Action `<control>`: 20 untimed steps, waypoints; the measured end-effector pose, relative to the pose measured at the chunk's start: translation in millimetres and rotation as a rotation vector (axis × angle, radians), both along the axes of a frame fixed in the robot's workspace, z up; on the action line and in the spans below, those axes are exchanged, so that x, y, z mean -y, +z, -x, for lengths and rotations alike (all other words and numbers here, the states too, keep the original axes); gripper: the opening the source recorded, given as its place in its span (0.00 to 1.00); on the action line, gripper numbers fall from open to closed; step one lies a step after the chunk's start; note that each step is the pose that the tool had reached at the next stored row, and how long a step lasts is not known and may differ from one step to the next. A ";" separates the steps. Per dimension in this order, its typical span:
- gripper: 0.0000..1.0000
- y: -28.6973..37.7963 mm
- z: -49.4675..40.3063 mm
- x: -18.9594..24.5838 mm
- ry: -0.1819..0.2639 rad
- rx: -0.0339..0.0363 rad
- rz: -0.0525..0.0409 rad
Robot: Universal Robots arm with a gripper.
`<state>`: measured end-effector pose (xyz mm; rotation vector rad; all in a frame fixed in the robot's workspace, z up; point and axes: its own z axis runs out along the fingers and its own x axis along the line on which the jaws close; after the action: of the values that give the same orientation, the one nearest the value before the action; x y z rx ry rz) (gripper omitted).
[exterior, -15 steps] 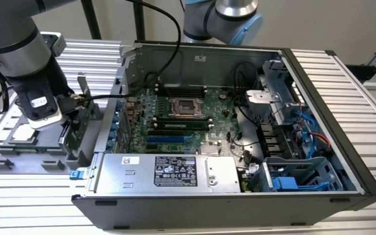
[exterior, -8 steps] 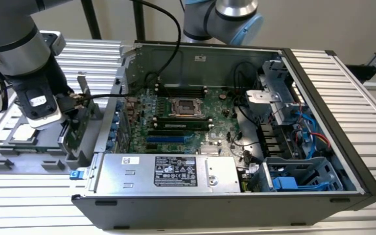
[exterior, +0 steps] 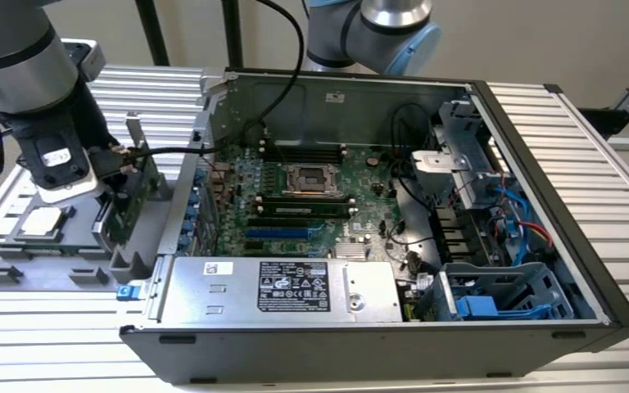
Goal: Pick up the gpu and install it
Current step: 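Pick up the gpu and move the gpu toward the slot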
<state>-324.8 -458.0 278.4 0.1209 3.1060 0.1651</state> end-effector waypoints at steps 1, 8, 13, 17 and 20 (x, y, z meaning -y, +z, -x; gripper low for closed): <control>0.00 1.4 0.0 0.0 0.000 -0.0003 -0.0004; 0.00 10.9 0.0 0.0 0.000 -0.0021 -0.0321; 0.00 20.8 0.0 0.0 0.000 -0.0026 -0.0332; 0.00 24.4 0.0 0.0 0.000 -0.0026 -0.0333; 0.00 24.7 0.0 0.0 0.000 -0.0024 -0.0334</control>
<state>-324.8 -458.0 303.1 0.1220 3.1065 0.2171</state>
